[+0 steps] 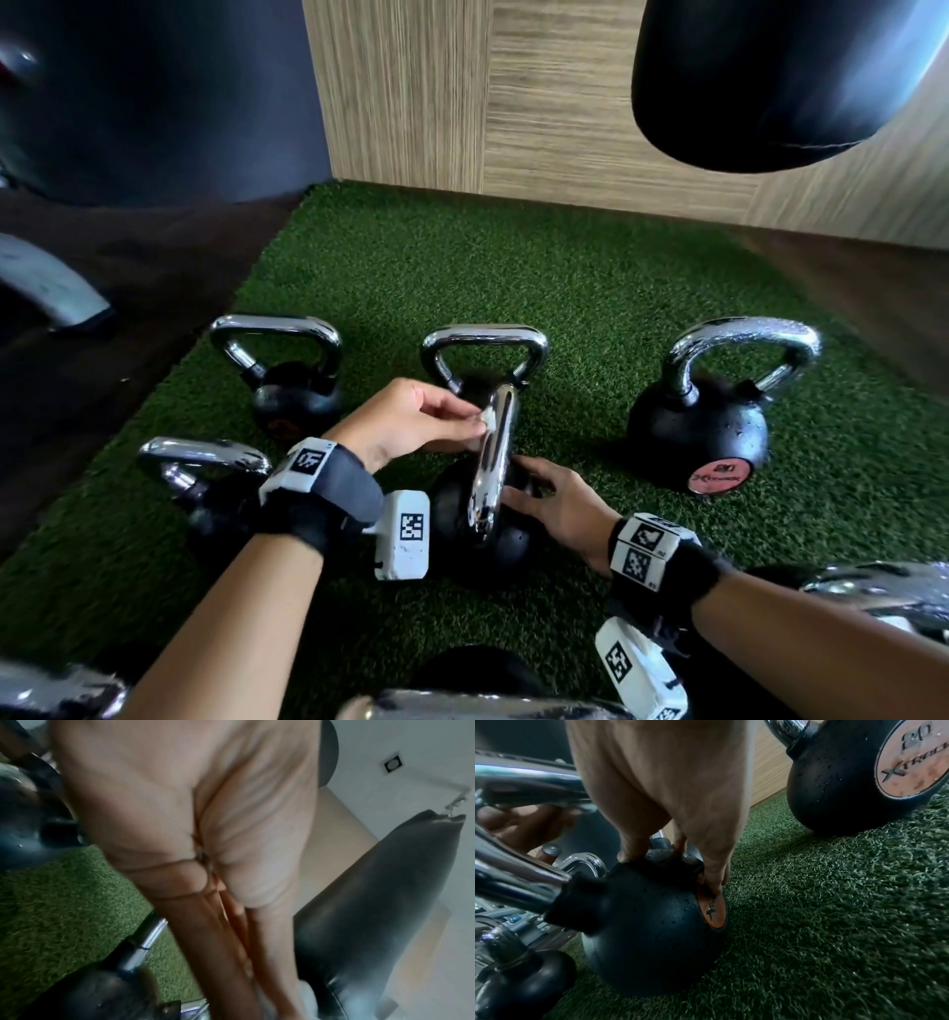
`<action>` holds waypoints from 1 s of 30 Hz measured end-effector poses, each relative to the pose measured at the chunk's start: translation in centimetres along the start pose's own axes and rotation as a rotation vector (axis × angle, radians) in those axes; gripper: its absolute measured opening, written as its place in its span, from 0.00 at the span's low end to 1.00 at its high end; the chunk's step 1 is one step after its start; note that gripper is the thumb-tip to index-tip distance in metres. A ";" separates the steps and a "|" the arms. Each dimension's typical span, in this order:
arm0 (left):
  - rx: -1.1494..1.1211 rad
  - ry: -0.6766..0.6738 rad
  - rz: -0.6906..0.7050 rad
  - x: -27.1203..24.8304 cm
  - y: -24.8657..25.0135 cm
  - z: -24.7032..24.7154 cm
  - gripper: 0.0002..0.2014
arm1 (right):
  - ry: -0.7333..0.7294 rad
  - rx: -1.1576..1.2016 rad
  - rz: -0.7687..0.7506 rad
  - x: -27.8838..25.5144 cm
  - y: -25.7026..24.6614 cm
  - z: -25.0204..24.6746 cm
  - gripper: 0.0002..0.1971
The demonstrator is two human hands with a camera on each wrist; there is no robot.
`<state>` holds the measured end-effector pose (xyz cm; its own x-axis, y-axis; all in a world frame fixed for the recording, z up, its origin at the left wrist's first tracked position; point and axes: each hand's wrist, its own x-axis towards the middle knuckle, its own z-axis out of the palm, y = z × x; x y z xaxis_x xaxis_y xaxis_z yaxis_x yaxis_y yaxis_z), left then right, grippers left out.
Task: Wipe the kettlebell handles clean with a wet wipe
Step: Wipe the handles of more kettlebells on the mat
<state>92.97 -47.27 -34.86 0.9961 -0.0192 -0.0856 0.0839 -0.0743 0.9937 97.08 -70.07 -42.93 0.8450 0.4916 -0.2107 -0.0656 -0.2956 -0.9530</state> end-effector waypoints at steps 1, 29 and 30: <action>-0.019 -0.056 -0.020 -0.5 -0.1 -0.2 0.15 | 0.000 -0.008 0.000 0.0 0.0 0.0 0.27; 0.235 0.004 0.033 -8.1 -4.6 2.0 0.11 | 0.002 -0.170 0.033 0.0 -0.5 -0.4 0.31; 0.218 -0.001 -0.001 -8.1 -4.5 1.9 0.10 | 0.000 -0.248 0.039 0.0 -0.9 -0.5 0.32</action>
<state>84.46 -48.63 -38.74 0.9960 -0.0198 -0.0871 0.0777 -0.2887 0.9543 97.40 -70.23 -41.96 0.8443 0.4758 -0.2464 0.0339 -0.5063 -0.8617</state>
